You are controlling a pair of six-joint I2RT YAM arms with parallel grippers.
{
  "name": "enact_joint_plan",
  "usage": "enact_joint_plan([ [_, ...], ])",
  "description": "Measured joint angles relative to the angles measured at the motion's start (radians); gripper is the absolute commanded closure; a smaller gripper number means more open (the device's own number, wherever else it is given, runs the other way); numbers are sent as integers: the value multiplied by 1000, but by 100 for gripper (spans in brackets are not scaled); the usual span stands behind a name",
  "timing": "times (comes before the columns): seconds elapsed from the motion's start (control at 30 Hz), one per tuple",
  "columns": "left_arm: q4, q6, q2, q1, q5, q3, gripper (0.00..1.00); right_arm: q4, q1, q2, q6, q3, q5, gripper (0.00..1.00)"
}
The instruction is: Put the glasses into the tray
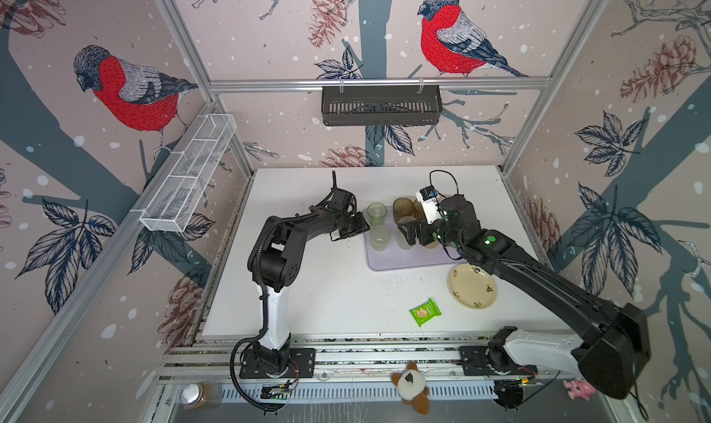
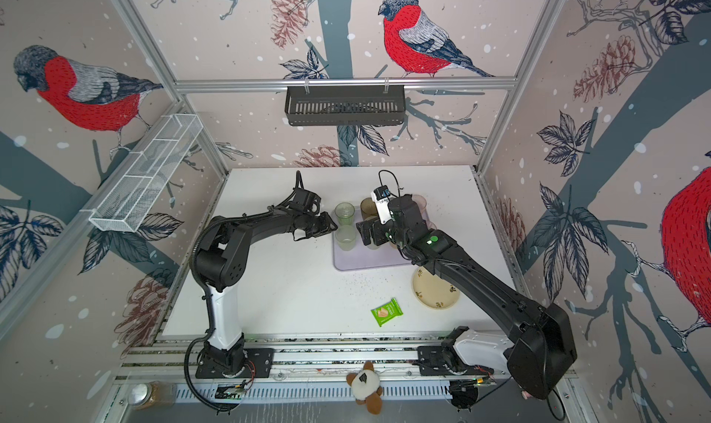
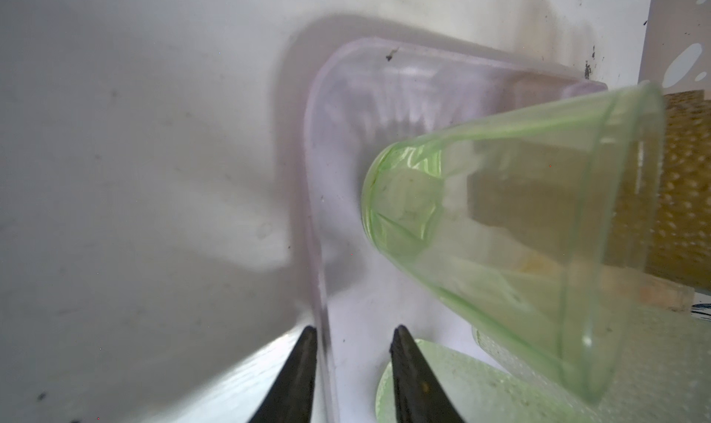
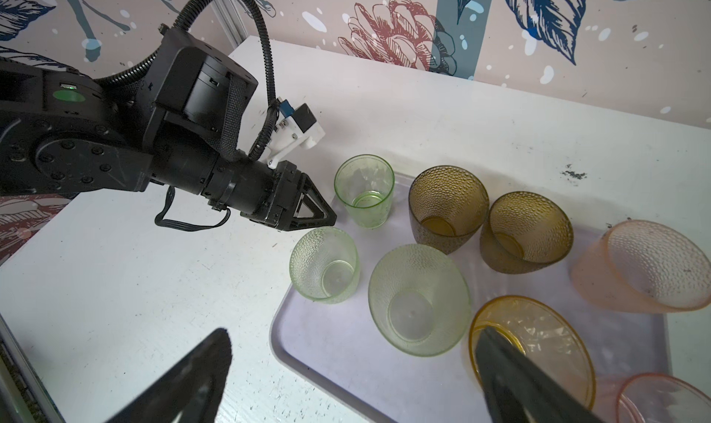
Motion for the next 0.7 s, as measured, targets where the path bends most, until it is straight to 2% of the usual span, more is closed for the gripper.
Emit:
enact_joint_plan([
  [0.7,6,-1,23,-3,-22,-2,80,0,2,2,-2,3,3,1],
])
